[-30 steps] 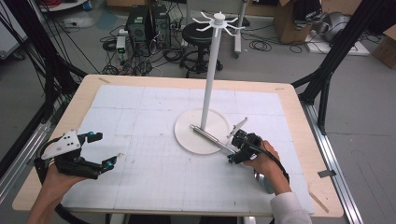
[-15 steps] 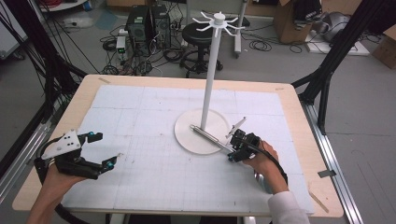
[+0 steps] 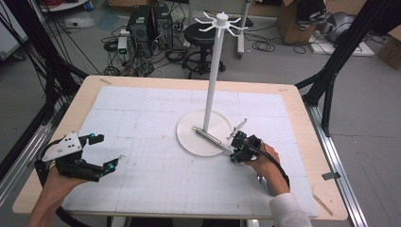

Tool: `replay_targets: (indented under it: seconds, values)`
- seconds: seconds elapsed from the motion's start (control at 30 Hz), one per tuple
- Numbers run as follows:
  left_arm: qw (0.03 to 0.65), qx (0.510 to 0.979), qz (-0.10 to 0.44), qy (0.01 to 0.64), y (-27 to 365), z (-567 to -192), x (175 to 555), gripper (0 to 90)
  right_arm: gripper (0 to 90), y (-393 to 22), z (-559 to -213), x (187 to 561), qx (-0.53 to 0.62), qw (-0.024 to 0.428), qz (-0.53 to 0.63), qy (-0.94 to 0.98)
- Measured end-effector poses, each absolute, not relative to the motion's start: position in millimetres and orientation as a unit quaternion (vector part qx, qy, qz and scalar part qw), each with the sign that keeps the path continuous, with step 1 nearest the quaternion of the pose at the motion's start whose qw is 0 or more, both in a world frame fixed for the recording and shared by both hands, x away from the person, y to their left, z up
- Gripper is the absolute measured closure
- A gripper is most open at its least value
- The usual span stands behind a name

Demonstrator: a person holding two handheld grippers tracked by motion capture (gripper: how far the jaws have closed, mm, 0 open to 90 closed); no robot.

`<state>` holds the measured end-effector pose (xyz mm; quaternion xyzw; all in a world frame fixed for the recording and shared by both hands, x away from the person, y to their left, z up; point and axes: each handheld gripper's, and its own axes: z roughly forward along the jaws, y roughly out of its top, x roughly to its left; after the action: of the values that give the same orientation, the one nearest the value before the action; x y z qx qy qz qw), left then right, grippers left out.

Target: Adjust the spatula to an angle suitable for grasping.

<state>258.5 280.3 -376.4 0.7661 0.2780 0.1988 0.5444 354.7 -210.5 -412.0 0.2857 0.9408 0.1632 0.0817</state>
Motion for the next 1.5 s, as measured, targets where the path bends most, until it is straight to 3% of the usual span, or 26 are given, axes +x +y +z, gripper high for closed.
replay_targets:
  seconds: [0.77,1.5]
  values:
    - [0.545,0.766,0.197,0.278,279,-377,258,1.7,74.7,-203,-408,344,0.243,0.072,0.171,0.952]
    - [0.544,0.768,0.197,0.276,279,-377,259,1.7,74.8,-205,-374,334,0.183,0.063,0.264,0.945]
